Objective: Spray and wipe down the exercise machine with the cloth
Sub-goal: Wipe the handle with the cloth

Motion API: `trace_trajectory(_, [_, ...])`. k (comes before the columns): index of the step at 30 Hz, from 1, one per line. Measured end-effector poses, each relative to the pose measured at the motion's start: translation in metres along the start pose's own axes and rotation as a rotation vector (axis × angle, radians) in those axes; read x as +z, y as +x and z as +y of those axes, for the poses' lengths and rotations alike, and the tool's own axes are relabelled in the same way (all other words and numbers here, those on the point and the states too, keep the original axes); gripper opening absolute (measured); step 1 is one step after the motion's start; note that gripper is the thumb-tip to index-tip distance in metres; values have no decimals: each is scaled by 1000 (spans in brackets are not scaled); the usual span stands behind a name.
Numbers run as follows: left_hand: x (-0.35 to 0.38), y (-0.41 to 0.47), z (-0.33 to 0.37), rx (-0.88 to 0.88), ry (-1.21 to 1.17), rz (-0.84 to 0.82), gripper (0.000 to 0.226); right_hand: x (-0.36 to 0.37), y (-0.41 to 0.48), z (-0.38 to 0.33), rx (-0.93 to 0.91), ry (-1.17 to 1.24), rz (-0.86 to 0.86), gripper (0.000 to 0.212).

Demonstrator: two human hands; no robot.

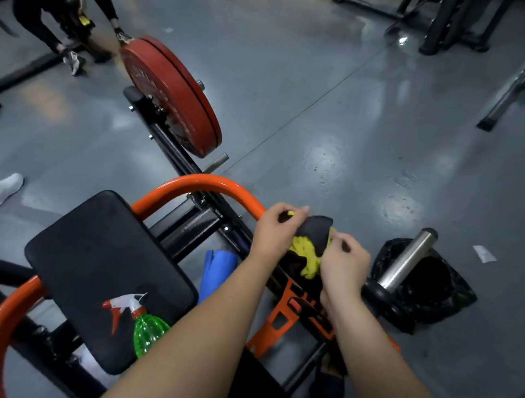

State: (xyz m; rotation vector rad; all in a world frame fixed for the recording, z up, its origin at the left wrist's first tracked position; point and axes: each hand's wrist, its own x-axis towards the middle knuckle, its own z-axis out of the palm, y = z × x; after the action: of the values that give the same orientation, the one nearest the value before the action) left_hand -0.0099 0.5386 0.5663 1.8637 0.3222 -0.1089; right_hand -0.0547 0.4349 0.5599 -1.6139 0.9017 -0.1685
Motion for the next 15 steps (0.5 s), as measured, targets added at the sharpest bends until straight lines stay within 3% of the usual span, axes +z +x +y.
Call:
trace_trajectory(2, [-11, -3, -11, -124, -286, 15, 32, 1, -6, -26, -148, 19, -61, 27])
trace_trajectory(5, [-17, -4, -22, -305, -430, 71, 39, 15, -15, -49, -407, -162, -250, 16])
trace_trajectory(8, [-22, -6, -30, -341, -375, 222, 21, 32, -23, -45, -497, -618, -429, 46])
trace_trajectory(10, [-25, -9, -36, -322, -342, 258, 13, 36, -25, -37, -564, -759, -438, 45])
trace_trajectory(12, [-29, -10, -33, -351, -373, 238, 11, 39, -23, -34, -591, -749, -402, 40])
trace_trajectory(15, [-31, -6, -15, -396, -497, 212, 45, 48, -21, -31, -551, -699, -362, 37])
